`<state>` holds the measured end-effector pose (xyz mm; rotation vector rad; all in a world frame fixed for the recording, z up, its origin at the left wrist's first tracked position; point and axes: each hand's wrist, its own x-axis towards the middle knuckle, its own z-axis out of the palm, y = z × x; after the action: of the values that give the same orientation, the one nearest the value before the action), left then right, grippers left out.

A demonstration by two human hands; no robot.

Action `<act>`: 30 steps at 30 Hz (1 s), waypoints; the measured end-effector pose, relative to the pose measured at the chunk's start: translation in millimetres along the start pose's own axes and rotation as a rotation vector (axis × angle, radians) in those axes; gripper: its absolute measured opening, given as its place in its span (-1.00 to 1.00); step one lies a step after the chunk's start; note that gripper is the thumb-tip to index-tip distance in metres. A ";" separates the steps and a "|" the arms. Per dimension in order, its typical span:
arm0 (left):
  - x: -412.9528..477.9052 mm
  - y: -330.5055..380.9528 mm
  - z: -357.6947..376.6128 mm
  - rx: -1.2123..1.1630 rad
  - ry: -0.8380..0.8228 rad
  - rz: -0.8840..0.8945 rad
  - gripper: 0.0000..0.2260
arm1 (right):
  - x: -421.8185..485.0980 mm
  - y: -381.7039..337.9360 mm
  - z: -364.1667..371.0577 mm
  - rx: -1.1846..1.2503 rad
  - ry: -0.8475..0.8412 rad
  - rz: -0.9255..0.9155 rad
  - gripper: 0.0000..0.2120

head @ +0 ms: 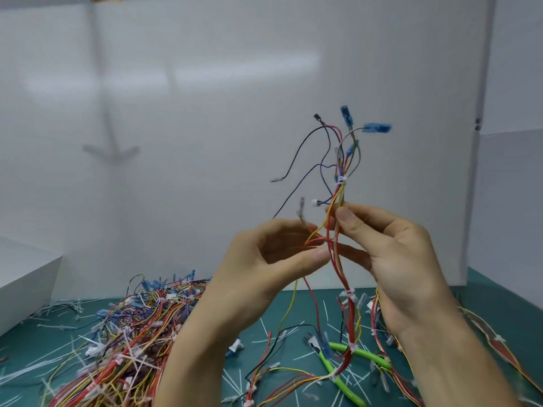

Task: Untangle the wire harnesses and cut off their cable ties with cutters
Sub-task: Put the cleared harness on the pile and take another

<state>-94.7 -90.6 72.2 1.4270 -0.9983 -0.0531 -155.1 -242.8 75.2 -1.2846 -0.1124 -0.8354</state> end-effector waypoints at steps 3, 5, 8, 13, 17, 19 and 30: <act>2.2 2.3 7.2 0.015 0.104 0.048 -0.67 | -3.5 1.9 6.4 -0.058 -0.022 -0.018 -0.83; 2.9 2.3 9.0 0.027 0.163 0.065 -0.71 | -5.7 2.0 10.0 -0.049 -0.059 -0.026 -0.86; 2.3 2.1 7.5 0.023 0.210 0.080 -0.73 | -5.9 1.6 9.9 -0.111 -0.092 -0.015 -0.85; 1.5 1.0 6.9 -0.015 0.261 0.062 -0.78 | -5.2 -3.3 3.3 -0.250 -0.230 0.039 -0.69; 2.1 0.1 5.0 -0.096 0.322 0.052 -0.75 | -2.2 -4.6 -8.1 -0.450 -0.367 0.136 -0.64; 2.1 -0.4 2.7 -0.136 0.349 0.050 -0.75 | -2.4 -6.8 -11.1 -0.497 -0.479 0.202 -0.81; 1.7 -3.9 -5.0 -0.240 0.290 -0.045 -0.71 | -2.1 -4.2 -2.9 -0.347 -0.329 0.111 -0.86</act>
<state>-88.6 -88.5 70.7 1.1968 -0.6958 0.0019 -160.1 -244.5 76.6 -1.7340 -0.1609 -0.5572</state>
